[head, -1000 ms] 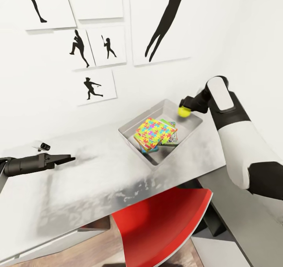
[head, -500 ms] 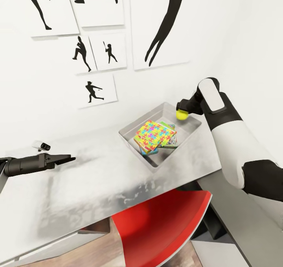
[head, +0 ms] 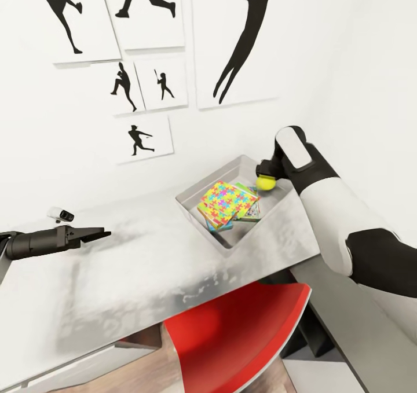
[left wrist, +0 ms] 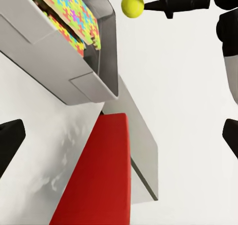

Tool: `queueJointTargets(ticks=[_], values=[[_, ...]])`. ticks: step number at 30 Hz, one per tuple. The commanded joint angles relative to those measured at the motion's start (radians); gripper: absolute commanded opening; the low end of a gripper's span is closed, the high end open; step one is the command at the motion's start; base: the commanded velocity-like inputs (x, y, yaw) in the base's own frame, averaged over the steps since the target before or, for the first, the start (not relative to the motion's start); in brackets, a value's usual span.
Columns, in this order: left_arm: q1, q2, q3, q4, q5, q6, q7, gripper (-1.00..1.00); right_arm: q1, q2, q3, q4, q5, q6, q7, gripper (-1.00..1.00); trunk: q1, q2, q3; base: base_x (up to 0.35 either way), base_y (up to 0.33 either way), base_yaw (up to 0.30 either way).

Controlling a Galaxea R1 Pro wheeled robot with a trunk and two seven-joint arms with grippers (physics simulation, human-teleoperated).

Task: Put all the toys in the child's room - the three board games (two on the bed and one on the table), the two jigsaw puzzles on the table, and the tennis ball on the table - inside the toy box on the table in the child's room.

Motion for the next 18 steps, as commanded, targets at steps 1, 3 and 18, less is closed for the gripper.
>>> queueJointTargets(ticks=[1,3,18], values=[[-0.001,0.0,0.0,0.0,0.0,0.011,-0.004,1.0,-0.001,0.0,0.004,0.002,0.006,0.003,-0.011,-1.0,0.001,-0.002,0.0,0.0,0.0,0.0],[-0.001,0.0,-0.001,0.0,0.0,0.011,-0.004,1.0,-0.001,0.0,0.004,0.007,0.03,0.003,-0.01,-1.0,0.001,-0.002,0.003,0.0,0.0,0.0],[-0.001,0.0,0.001,0.0,0.002,0.011,-0.004,1.0,-0.001,-0.005,0.004,0.048,0.061,0.003,-0.009,-1.0,0.001,-0.002,0.028,0.0,0.0,0.0]])
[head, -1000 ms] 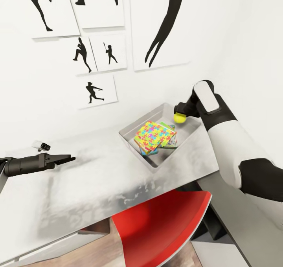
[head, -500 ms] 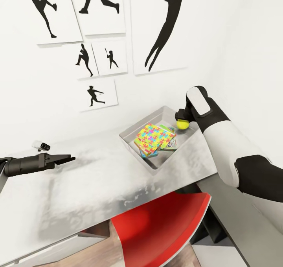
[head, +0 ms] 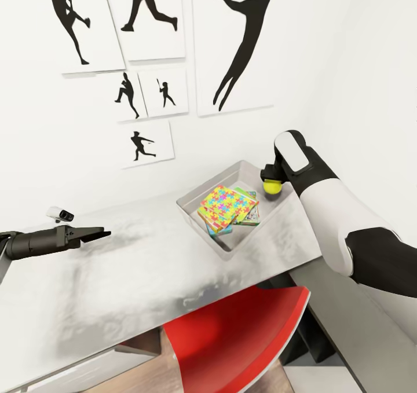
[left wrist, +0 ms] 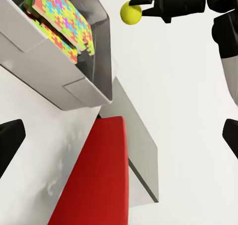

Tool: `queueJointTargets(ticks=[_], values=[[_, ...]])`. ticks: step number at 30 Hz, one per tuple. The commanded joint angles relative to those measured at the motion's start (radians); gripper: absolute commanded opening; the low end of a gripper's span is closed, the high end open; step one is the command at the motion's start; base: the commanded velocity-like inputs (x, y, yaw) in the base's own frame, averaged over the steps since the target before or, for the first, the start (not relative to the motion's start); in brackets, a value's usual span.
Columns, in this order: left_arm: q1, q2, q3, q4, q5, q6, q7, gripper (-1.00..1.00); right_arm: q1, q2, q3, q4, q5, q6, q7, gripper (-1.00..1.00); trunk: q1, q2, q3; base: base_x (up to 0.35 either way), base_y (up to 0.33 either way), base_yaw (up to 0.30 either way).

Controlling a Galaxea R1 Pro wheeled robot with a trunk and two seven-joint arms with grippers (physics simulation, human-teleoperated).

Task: Put all the toys in the child's room - the three board games (two on the bed and one on the table), the two jigsaw puzzles on the table, and the tennis ball on the table - inside the toy box on the table in the child's room.

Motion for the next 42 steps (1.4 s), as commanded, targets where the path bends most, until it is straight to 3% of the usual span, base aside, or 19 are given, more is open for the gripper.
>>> queueJointTargets(ticks=[1,30,42], values=[[-0.001,0.001,0.0,0.0,0.0,0.011,-0.004,1.0,-0.001,-0.001,0.004,0.0,-0.014,0.003,-0.011,-1.0,0.001,-0.002,0.0,0.0,0.0,0.0],[-0.001,0.0,-0.002,0.001,-0.001,0.01,-0.004,1.0,0.005,-0.015,0.0,0.002,-0.013,-0.03,0.014,-1.0,0.001,-0.002,0.048,0.0,0.021,0.0],[-0.001,0.0,-0.003,0.001,-0.002,0.01,-0.004,1.0,0.041,-0.017,0.002,0.002,-0.012,-0.055,0.049,-1.0,0.001,-0.002,0.05,0.0,0.0,0.0]])
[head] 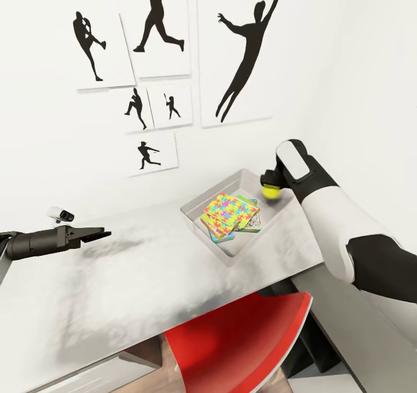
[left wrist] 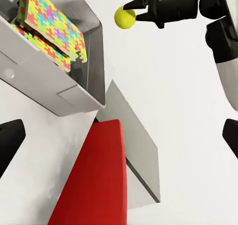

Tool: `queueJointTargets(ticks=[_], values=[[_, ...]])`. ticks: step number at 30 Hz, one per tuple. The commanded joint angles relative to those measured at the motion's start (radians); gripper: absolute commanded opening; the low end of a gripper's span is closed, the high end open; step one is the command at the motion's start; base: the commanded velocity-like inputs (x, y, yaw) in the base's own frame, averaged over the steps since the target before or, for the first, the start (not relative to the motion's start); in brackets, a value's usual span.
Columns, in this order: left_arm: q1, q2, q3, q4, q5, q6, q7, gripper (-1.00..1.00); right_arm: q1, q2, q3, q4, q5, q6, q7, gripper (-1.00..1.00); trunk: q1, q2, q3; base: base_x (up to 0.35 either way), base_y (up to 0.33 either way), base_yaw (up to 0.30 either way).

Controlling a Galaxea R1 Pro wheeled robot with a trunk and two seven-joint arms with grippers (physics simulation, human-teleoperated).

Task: Put all the toys in the child's room - the three board games (two on the bed and one on the table), the two jigsaw puzzles on the table, and the tennis ball on the table - inside the toy box on the table in the child's room.

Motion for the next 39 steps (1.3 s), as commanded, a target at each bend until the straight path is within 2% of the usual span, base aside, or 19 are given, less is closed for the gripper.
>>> queueJointTargets(ticks=[1,6,13,19,23,28,39], values=[[-0.001,0.0,0.0,0.0,0.0,0.011,-0.004,1.0,0.003,-0.001,0.004,0.0,-0.013,-0.007,0.004,-1.0,0.001,-0.002,-0.002,0.0,0.0,0.0],[-0.001,0.002,0.002,0.0,0.0,0.011,-0.004,1.0,0.01,-0.004,0.005,0.003,-0.011,-0.021,0.091,-1.0,0.001,-0.002,-0.002,0.0,0.0,0.0],[0.0,0.001,0.001,0.0,0.0,0.011,-0.004,1.0,0.011,-0.011,0.009,0.005,-0.009,-0.037,0.108,-1.0,0.001,-0.002,-0.002,0.0,0.0,0.0],[-0.001,0.0,0.0,0.0,-0.001,0.011,-0.004,1.0,0.011,-0.009,0.015,0.073,0.082,-0.085,0.12,-1.0,0.001,-0.002,-0.002,0.0,0.0,0.0],[-0.001,0.001,0.0,0.0,-0.001,0.011,-0.004,1.0,0.011,-0.007,0.017,0.09,0.119,-0.107,0.171,-1.0,0.001,-0.002,-0.002,0.0,0.0,0.0],[0.0,0.001,0.0,0.0,-0.002,0.011,-0.004,1.0,0.011,-0.006,0.019,0.093,0.127,-0.112,0.197,-1.0,0.001,-0.002,-0.002,0.0,0.0,0.0],[0.0,0.0,0.001,0.0,-0.002,0.011,-0.004,1.0,0.011,-0.005,0.02,0.112,0.127,-0.113,0.2,-1.0,0.001,-0.002,-0.002,0.0,0.0,0.0]])
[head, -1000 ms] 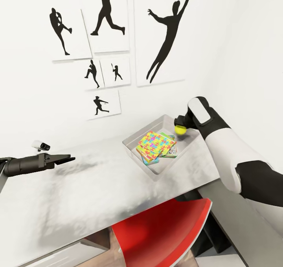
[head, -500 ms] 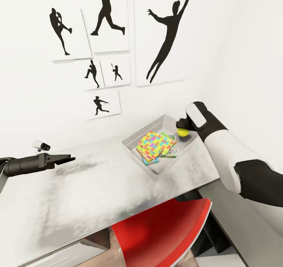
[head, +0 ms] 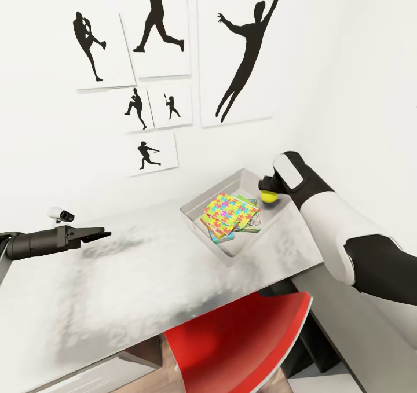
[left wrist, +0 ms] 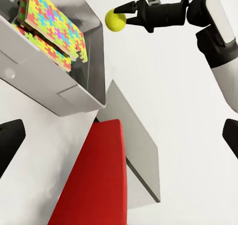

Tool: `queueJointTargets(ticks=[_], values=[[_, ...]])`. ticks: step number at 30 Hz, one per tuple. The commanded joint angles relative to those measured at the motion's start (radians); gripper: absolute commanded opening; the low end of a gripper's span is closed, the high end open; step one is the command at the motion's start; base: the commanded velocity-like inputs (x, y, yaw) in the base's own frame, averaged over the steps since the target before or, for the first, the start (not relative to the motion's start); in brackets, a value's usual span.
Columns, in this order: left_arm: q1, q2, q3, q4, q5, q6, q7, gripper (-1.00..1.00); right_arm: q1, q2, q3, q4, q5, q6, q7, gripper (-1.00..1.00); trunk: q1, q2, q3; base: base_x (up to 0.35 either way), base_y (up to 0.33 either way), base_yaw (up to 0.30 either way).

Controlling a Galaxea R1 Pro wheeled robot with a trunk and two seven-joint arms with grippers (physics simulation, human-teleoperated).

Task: Put all the toys in the child's room - the three board games (two on the bed and one on the table), the two jigsaw puzzles on the table, and the tennis ball on the table - inside the toy box on the table in the child's room.

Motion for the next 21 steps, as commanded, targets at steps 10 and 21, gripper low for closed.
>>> queueJointTargets(ticks=[10,21], values=[[0.0,0.0,0.0,0.0,0.001,0.011,-0.004,1.0,-0.001,0.003,0.006,0.022,-0.013,-0.002,-0.01,-1.0,0.001,-0.002,-0.002,0.0,0.0,0.0],[0.0,0.0,0.0,0.0,0.005,0.011,-0.004,1.0,-0.001,0.005,0.006,0.023,-0.014,-0.001,-0.01,-1.0,0.001,-0.002,-0.002,0.0,0.0,0.0]])
